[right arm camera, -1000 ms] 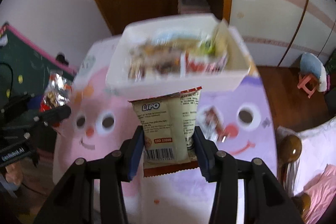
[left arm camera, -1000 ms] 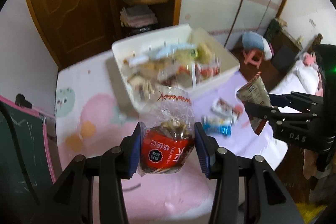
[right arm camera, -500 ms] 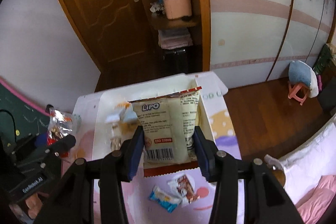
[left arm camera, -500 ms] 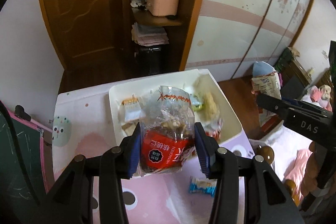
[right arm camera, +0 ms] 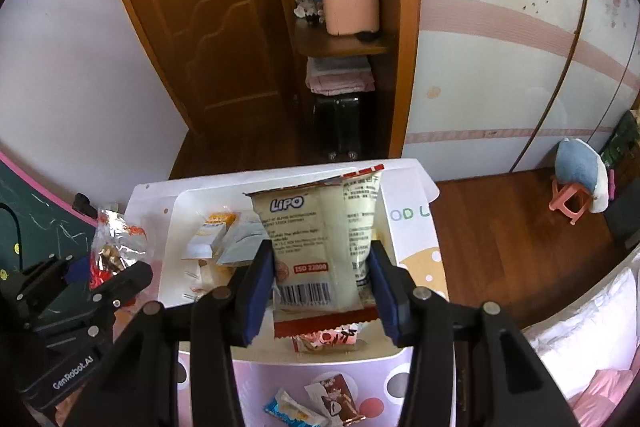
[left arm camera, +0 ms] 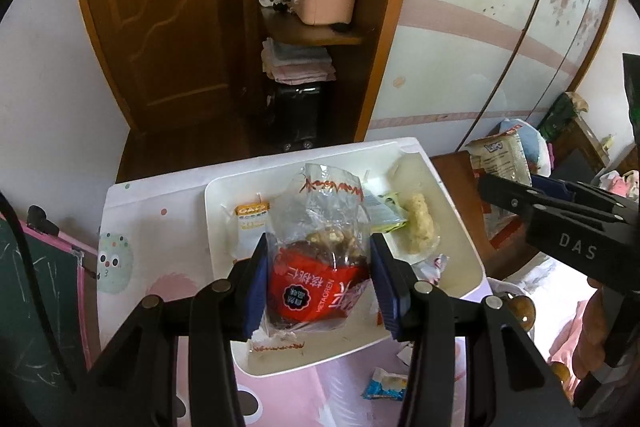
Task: Organize snacks
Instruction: 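Lower both packs into the tray and open both tools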
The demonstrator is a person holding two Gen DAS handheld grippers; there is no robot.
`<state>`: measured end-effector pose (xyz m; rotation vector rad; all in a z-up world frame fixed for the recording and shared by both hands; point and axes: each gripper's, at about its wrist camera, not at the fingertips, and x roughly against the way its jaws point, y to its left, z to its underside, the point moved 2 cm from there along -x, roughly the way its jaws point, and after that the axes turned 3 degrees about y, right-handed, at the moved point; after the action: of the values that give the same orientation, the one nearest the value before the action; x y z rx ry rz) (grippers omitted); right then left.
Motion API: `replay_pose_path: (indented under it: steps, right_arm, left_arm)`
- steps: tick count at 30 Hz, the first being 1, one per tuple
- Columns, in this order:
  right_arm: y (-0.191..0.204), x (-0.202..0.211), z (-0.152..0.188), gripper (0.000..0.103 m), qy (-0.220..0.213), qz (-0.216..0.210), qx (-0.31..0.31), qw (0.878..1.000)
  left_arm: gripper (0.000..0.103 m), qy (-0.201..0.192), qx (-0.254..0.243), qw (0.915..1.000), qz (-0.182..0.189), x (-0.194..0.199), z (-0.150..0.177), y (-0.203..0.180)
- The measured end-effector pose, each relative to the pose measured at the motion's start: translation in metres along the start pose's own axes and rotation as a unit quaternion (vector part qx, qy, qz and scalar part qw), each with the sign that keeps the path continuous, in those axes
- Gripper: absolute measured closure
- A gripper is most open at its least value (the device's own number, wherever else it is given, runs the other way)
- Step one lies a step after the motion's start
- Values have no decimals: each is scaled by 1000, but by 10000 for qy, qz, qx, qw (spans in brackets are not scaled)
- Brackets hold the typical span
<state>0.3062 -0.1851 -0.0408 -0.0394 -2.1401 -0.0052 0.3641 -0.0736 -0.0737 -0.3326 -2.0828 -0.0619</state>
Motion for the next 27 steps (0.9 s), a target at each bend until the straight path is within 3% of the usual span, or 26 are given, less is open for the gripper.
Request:
replay_pose_path:
  steps: [5, 8, 11, 15, 27]
  right_arm:
    - [-2, -32, -3, 56, 390, 12, -18, 9992]
    - [-8, -43, -2, 56, 520, -8, -152, 9985]
    - [-9, -45, 1, 51, 497, -73, -220, 9985]
    - [-12, -42, 7, 45, 468, -30, -289, 9985]
    - [-13, -11, 44, 45, 415, 64, -292, 9987]
  left_arm:
    - [49, 156, 43, 9999, -47, -20, -3, 9]
    - [34, 204, 58, 9997, -104, -25, -1, 13]
    - [30, 184, 95, 9996, -193, -26, 2, 18]
    - [30, 239, 214, 9993, -174, -25, 9, 25]
    - [29, 188, 22, 9998, 7, 5, 51, 13]
